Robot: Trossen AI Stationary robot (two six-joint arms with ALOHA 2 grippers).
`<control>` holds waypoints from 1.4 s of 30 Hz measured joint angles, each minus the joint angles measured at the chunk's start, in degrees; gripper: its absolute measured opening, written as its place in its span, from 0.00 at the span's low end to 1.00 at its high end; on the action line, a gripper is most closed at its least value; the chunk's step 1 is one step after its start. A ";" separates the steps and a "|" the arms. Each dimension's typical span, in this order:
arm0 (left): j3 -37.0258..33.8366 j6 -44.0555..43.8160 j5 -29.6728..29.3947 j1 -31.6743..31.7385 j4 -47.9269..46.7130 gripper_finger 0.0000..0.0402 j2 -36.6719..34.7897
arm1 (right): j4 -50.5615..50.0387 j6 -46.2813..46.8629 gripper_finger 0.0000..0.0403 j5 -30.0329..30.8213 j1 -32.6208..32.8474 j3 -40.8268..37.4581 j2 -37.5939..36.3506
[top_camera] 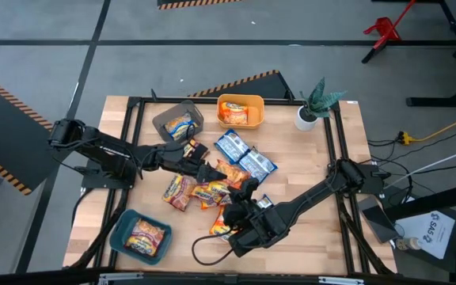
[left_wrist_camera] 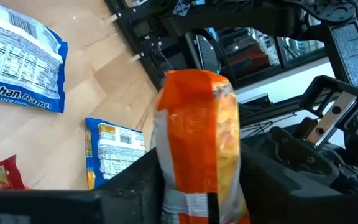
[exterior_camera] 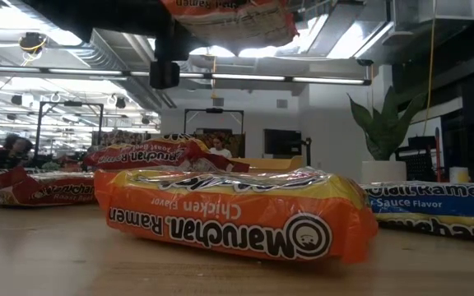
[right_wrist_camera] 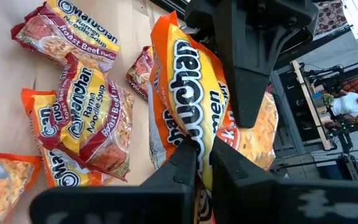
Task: Sort Maruchan noodles
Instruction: Put the pack of orange ramen noodle soup into the yellow bin
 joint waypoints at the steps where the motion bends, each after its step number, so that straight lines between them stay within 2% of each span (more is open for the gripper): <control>1: 0.00 0.01 -0.11 0.00 -0.01 0.39 0.00 | 0.19 0.02 0.05 -0.56 -0.01 0.00 0.00; 6: -0.01 0.18 -0.84 -0.07 -0.01 0.34 0.02 | 1.71 0.10 0.15 -4.91 -0.04 0.00 0.00; 15: 0.01 1.95 -4.72 0.13 0.25 0.34 0.02 | 1.76 3.30 0.43 -8.79 0.57 0.00 0.00; 18: 0.01 2.25 -4.85 1.25 0.30 0.34 0.02 | 1.21 5.53 0.48 -8.65 2.13 0.00 0.00; 22: 0.01 3.46 -5.18 3.72 0.30 0.33 0.02 | -2.66 11.70 0.49 -7.15 5.43 0.00 -0.50; 27: 0.01 6.58 -5.44 11.18 0.35 0.33 0.02 | -15.77 31.46 0.45 -6.96 10.87 0.04 -3.38; 33: 0.25 9.15 -2.19 25.66 0.79 0.33 0.44 | -27.56 50.92 0.44 -7.25 16.55 -0.07 -3.96; 38: 4.37 10.27 5.42 36.55 0.69 0.33 3.49 | -27.35 53.66 0.44 -8.06 16.93 -0.76 -3.99; 42: 12.09 11.02 13.74 41.05 -0.71 0.33 10.33 | -27.34 53.66 0.44 -9.32 16.04 -0.74 -3.98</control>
